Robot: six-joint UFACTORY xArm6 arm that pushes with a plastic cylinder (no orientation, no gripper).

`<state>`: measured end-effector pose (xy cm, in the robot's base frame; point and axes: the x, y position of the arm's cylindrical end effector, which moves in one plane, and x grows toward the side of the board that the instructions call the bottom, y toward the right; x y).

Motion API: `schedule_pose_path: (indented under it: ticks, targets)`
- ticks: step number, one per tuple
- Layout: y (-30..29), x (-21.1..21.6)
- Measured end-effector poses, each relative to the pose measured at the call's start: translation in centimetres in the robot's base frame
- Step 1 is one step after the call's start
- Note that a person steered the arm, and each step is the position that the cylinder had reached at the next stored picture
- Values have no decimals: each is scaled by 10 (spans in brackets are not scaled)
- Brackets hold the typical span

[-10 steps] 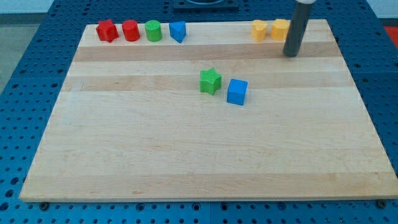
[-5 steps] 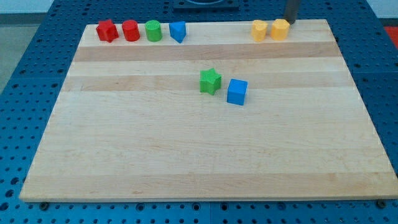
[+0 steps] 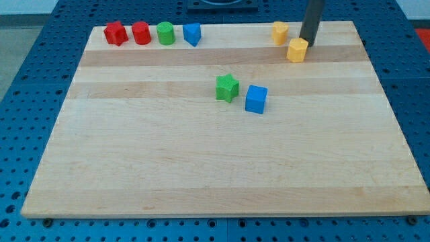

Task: Push the yellow hexagon towards the blue cube

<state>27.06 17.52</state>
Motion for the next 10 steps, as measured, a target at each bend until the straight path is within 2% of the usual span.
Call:
schedule_pose_path:
  ticks: [6, 9, 10]
  targets:
    - [-73, 18]
    - [-38, 18]
    - [-46, 27]
